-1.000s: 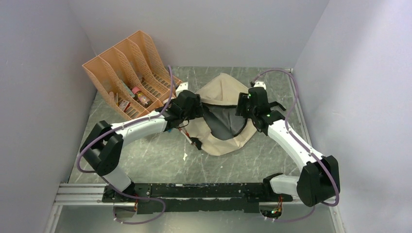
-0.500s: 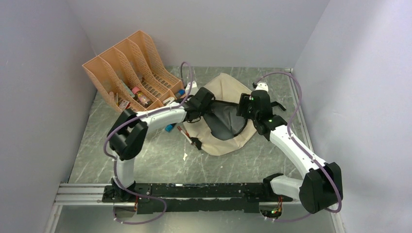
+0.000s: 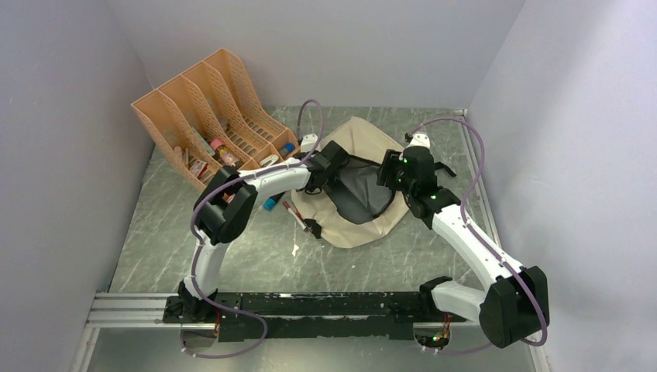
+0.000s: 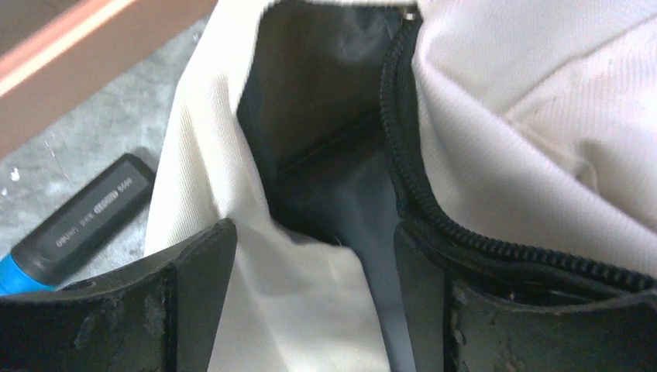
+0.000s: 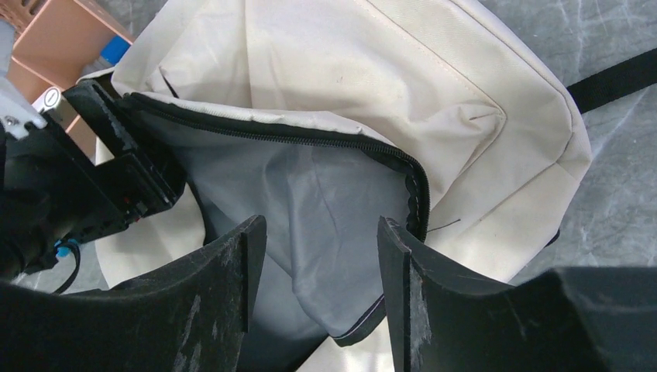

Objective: Pack the student bag
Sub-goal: Zip the student bag at the center of the board.

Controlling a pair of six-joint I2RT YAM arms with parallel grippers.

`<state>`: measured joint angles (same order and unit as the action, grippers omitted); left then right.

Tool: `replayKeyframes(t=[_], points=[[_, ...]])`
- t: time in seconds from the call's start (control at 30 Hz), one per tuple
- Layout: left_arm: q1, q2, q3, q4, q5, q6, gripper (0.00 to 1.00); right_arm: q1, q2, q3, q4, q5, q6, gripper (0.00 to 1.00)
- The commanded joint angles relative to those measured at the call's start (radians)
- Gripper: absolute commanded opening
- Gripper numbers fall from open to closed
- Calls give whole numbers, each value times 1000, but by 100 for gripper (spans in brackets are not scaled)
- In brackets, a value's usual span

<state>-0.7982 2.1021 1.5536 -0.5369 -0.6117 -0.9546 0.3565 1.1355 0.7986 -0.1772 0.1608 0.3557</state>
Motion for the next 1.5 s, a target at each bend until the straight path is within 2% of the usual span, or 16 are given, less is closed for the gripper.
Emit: replayKeyframes(t=[0.0,0.13,0.3,0.5,0.53,0.67,0.87,1.17,1.33,1.47], points=[[36,51,66,-66,-49,38,75,1,-16,-11,33,-8,4,58],[59,62,57,-51,-32,79,66,1,-16,-8,33,-5,1,58],[75,57,34,-33,-8,105,49,1,-17,-9,36,-7,-1,58],[87,19,22,-14,47,145,7,1,-18,-2,32,-2,-4,57],[87,0,21,-12,60,155,5,1,-21,-2,29,2,-5,58],[87,-98,-24,42,163,235,5,2,-26,-2,30,4,-10,58],[113,-286,-181,171,389,362,5,2,-12,6,35,-50,-30,57],[211,-373,-312,248,698,545,5,2,18,20,72,-156,-153,57],[278,-362,-284,242,855,658,5,2,24,11,123,-207,-297,58],[304,-320,-199,148,918,776,5,3,72,37,150,-291,-469,61]])
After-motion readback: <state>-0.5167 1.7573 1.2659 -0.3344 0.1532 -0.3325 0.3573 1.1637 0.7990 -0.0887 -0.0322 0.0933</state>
